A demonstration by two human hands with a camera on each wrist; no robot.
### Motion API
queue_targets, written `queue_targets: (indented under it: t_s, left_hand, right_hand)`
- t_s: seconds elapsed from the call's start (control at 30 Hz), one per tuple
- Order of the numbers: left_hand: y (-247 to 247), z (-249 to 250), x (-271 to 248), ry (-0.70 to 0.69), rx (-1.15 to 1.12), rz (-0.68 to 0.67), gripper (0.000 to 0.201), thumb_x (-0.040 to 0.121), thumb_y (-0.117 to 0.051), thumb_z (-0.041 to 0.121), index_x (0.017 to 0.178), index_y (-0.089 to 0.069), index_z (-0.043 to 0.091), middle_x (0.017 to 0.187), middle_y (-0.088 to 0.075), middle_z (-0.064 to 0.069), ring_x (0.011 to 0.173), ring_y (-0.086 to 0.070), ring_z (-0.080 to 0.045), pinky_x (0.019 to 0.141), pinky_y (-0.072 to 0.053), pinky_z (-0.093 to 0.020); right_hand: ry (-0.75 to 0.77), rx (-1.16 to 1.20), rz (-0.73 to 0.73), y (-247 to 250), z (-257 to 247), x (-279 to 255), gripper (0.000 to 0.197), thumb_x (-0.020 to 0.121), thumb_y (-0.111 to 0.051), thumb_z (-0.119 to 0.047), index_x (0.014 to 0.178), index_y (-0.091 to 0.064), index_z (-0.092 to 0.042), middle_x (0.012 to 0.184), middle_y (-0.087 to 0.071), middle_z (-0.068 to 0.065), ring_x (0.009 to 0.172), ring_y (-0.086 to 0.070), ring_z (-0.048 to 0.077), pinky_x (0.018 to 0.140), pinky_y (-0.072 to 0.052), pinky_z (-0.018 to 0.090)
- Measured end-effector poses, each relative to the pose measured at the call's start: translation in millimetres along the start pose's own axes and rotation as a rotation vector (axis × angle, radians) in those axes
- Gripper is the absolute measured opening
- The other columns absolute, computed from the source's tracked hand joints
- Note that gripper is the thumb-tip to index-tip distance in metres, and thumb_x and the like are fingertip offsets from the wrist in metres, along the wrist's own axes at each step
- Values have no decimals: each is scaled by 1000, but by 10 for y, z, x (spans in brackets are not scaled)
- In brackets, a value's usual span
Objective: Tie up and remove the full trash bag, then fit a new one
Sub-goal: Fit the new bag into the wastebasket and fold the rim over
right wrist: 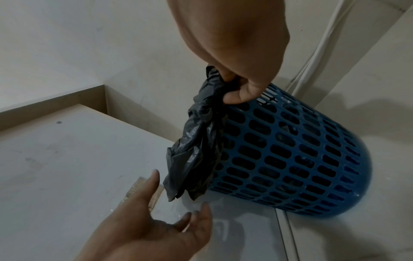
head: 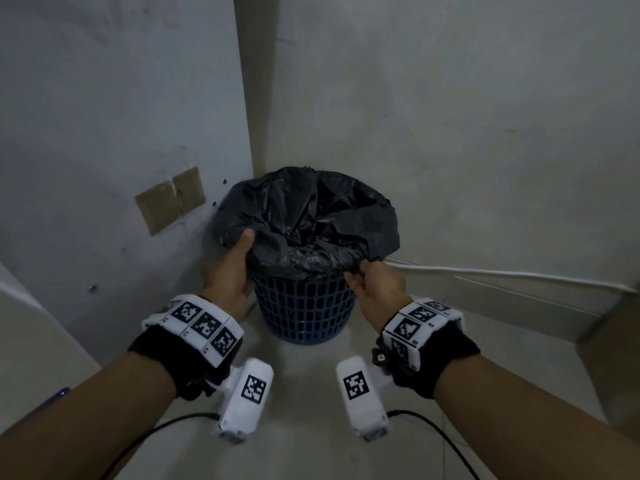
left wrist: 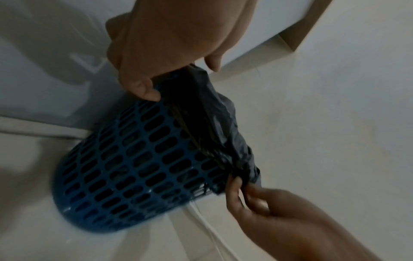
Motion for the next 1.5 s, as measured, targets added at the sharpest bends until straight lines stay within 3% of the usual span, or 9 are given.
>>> queue_targets:
  t_s: [0.2, 0.33, 0.43, 0.67, 0.83, 1.03, 1.17, 1.3, 1.5]
  left_hand:
    - [-401, -344, -421, 189, 108, -143, 51, 77, -72, 49, 118, -59, 21, 105, -56, 0, 92, -55, -19, 89, -51, -37]
    - [-595, -412, -562, 242, 45, -157, 48, 84, -71, 34, 125, -56, 14, 133, -45, -9, 95, -55, -23, 88, -51, -39]
    - [-678, -424, -576, 259, -4, -159, 49, 86, -69, 28, 130, -54, 13, 140, -44, -13, 113, -54, -30, 86, -50, -38]
    - [-792, -357, -438, 207, -60, -171, 42, 87, -68, 27, 124, -59, 9, 114, -62, -10, 91, -61, -23, 73, -55, -32]
    - [-743, -355, -376, 172, -76, -113, 34, 89, -65, 14, 121, -59, 2, 103, -66, -12, 85, -64, -22, 64, -56, -29]
    - [-559, -391, -286, 197, -48, -40, 39, 88, -67, 13, 124, -58, 2, 118, -62, -11, 93, -62, -22, 69, -54, -30]
    - [-563, -425, -284, 257, -49, -77, 19, 91, -64, 15, 107, -60, 5, 106, -59, -10, 84, -54, -18, 83, -47, -30]
    - [-563, -405, -256, 248, -99, -85, 21, 93, -59, 12, 113, -57, 4, 96, -61, -8, 86, -57, -17, 89, -47, -32]
    - [-442, -299, -145, 175, -71, -36, 37, 91, -62, 8, 127, -55, 1, 123, -61, -15, 109, -60, -26, 84, -53, -32]
  right_hand:
    - [-76, -59, 6, 46, 55, 183, 18, 94, -49, 6, 79, -55, -2, 72, -54, 10, 57, -48, 17, 34, -44, 15]
    - [-93, -126, 39, 70, 35, 249, 18, 92, -48, 8, 76, -53, -1, 70, -53, 12, 53, -46, 17, 29, -34, 12]
    - [-98, -110, 30, 54, 41, 236, 10, 91, -50, 7, 87, -57, 0, 73, -56, 13, 56, -51, 18, 32, -39, 15]
    - [-61, 50, -110, -141, -230, 52, 41, 92, -50, -38, 116, -60, -6, 108, -65, 16, 90, -64, 29, 66, -54, 34]
    - [-127, -94, -44, -145, -204, 47, 21, 89, -63, -13, 107, -56, -5, 86, -62, 13, 68, -63, 25, 48, -57, 33]
    - [-225, -100, -100, -158, -114, 15, 16, 92, -55, -3, 76, -50, -2, 78, -55, 15, 66, -57, 25, 63, -53, 37]
    - [-222, -119, -122, -178, -106, 12, 16, 93, -53, -3, 77, -50, -4, 79, -55, 14, 67, -56, 24, 81, -51, 33]
    - [-221, -90, -137, -214, -65, 29, 12, 91, -53, 0, 80, -51, -2, 84, -57, 16, 89, -61, 31, 88, -52, 41]
    - [-148, -90, -83, -205, -18, 61, 21, 85, -58, 4, 105, -54, -1, 95, -58, 16, 76, -59, 28, 63, -54, 38]
Point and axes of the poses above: each hand's wrist, its own x-axis towards the middle knuckle, its own y-axis out of the back of the hand, z = x × y, the point moved 9 cm from there along x, towards the middle knuckle
